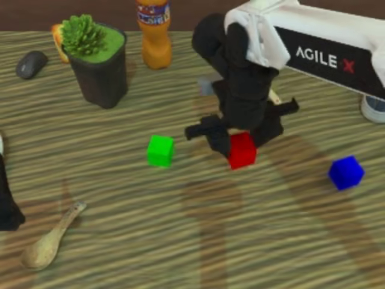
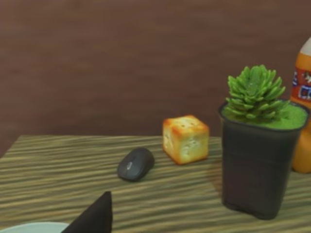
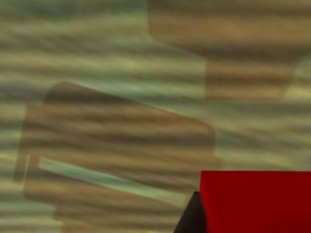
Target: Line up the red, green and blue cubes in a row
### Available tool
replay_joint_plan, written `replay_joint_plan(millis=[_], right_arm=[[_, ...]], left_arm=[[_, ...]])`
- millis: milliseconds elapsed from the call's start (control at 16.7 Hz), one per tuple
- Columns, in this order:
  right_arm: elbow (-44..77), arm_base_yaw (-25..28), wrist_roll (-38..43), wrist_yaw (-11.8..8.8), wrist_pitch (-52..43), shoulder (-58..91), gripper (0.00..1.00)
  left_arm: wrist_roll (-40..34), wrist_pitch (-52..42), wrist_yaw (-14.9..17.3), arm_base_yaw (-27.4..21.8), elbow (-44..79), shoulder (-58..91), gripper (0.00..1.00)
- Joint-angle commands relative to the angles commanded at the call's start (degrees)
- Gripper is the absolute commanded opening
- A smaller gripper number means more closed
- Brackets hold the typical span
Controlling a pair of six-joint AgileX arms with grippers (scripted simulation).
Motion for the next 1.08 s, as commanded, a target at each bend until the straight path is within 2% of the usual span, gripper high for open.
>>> replay_joint_plan(millis=[360,540,720,1080], right_arm=[[2.4,14.9,27.7,0.6,-3.1,0.6,0.0],[3.2,20.5,36.3,0.9,-3.6,0.0,0.0],[3.3,22.7,39.5,1.1,-3.7,-0.6,0.0],[2.4,22.6,39.4,1.0,-2.6,-0.2,0.0]], left_arm=[[0.0,0.0,0.0,0.0,0.0,0.0,1.0],[0.0,0.0,0.0,0.0,0.0,0.0,1.0],[0.0,0.0,0.0,0.0,0.0,0.0,1.0],[0.0,0.0,0.0,0.0,0.0,0.0,1.0]])
